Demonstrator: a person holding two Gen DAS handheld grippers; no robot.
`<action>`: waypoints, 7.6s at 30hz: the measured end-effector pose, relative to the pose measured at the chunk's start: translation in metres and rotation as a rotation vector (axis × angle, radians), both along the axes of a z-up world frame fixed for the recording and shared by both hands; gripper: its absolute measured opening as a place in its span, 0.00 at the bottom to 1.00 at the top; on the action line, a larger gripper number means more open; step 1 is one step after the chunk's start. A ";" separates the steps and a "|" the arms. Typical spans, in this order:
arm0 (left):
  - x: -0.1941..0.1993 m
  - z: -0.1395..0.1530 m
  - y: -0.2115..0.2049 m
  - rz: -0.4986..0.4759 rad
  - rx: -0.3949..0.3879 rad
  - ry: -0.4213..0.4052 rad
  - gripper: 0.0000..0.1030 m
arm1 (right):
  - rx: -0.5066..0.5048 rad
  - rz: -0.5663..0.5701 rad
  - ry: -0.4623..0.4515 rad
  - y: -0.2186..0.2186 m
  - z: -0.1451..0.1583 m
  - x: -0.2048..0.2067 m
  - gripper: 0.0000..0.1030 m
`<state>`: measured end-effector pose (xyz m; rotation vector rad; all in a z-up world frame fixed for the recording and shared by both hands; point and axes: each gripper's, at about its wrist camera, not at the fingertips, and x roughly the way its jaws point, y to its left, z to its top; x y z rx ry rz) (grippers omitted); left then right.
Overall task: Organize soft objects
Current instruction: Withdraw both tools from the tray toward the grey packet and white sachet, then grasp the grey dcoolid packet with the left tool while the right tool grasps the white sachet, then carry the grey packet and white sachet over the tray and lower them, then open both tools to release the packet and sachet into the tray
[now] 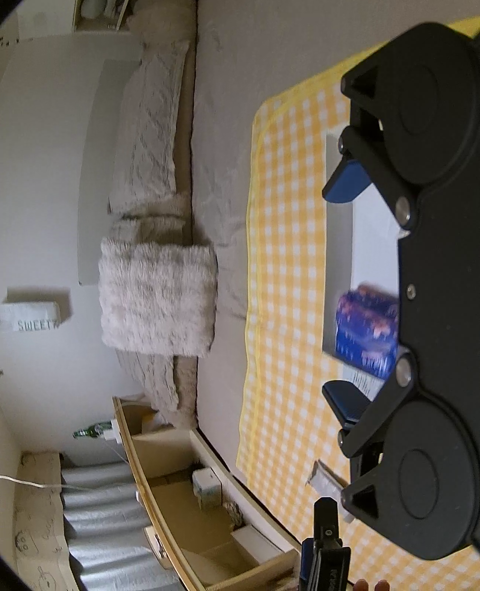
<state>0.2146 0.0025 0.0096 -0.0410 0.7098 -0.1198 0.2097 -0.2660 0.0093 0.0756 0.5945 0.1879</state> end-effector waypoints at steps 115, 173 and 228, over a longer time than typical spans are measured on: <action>0.021 -0.017 0.114 0.151 -0.133 0.106 0.53 | 0.008 0.442 0.132 0.147 -0.019 0.044 0.43; 0.123 -0.148 -0.221 -0.235 -0.625 0.401 0.54 | 0.051 -0.222 0.162 -0.170 -0.047 0.021 0.43; 0.093 -0.098 -0.192 -0.232 -0.449 0.365 0.84 | 0.090 -0.177 0.229 -0.148 -0.056 0.041 0.64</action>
